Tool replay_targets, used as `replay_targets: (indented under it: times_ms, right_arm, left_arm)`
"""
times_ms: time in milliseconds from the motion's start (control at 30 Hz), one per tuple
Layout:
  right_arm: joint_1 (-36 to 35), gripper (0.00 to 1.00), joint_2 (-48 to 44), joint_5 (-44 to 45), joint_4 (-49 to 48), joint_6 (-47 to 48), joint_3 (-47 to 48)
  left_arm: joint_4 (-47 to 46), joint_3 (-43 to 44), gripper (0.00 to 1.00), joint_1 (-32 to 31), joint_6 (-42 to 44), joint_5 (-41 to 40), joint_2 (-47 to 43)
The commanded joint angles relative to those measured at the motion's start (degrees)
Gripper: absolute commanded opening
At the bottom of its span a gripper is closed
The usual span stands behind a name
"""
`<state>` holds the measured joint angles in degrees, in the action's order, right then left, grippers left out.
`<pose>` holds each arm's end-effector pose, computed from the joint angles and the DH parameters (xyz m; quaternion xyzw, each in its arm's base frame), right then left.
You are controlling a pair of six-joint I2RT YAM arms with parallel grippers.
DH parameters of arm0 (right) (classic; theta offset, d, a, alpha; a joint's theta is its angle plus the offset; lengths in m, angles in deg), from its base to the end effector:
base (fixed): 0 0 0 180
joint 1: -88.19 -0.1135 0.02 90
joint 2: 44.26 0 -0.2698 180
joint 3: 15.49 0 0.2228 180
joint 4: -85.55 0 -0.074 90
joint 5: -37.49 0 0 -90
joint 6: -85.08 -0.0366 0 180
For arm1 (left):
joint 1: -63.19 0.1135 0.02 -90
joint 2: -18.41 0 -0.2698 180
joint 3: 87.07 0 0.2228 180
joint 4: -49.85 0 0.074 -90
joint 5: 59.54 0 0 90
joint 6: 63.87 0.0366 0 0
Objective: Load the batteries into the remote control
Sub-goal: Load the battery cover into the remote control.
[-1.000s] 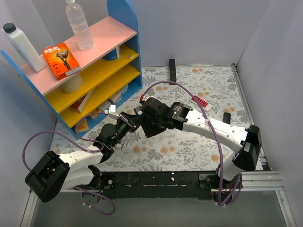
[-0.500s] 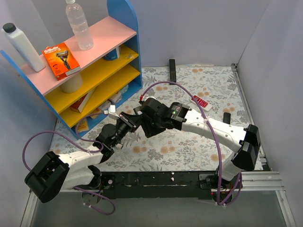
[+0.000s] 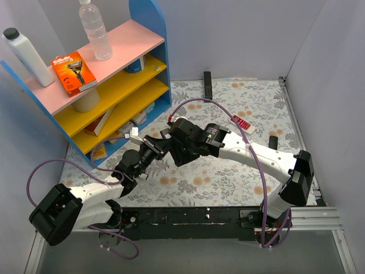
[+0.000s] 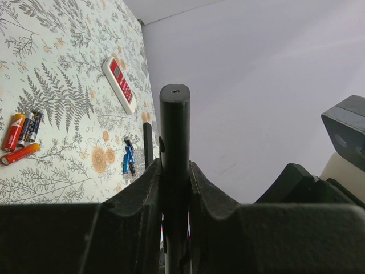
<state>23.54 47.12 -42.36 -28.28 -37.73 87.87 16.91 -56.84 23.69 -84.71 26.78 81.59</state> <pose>0.1380 0.2763 0.3402 -0.2338 0.9189 0.1746 0.2653 0.1525 -0.1227 0.2331 -0.4306 0.5610 -0.6773 0.2028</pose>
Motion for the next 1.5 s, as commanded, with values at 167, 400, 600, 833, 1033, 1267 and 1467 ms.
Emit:
replay_targets:
  times_ms: [167,400,600,833,1033,1267,1467]
  right_arm:
    - [-0.75,0.38,-0.06,-1.71,0.17,-0.41,-0.12]
    - [-0.75,0.42,0.12,-1.54,-0.8,-0.05,-0.38]
    - [-0.75,0.46,-0.05,-0.75,-0.62,0.56,0.67]
    - [-0.75,0.47,-0.05,-0.57,-0.18,0.65,1.38]
    - [-0.75,0.48,0.21,-0.75,1.13,0.74,2.69]
    - [-0.84,0.49,0.91,-1.71,1.75,1.09,3.48]
    - [-0.84,0.49,2.05,-1.89,2.98,1.7,4.98]
  left_arm:
    - [-3.83,0.42,0.06,-0.31,-1.04,-0.54,-2.09]
    - [-4.27,0.33,0.07,-0.31,-1.3,0.25,-2.36]
    - [-4.35,-0.02,0.07,-0.4,-1.65,0.17,-2.71]
    - [-5.23,-0.46,0.07,-0.31,-3.14,0.26,-2.27]
    - [-4.09,-0.46,0.07,-0.31,-4.02,-0.45,-2.09]
    - [-1.37,0.24,0.07,-0.31,-4.29,-1.5,-2.09]
    - [1.44,0.86,0.07,-0.31,-4.38,-2.2,-1.92]
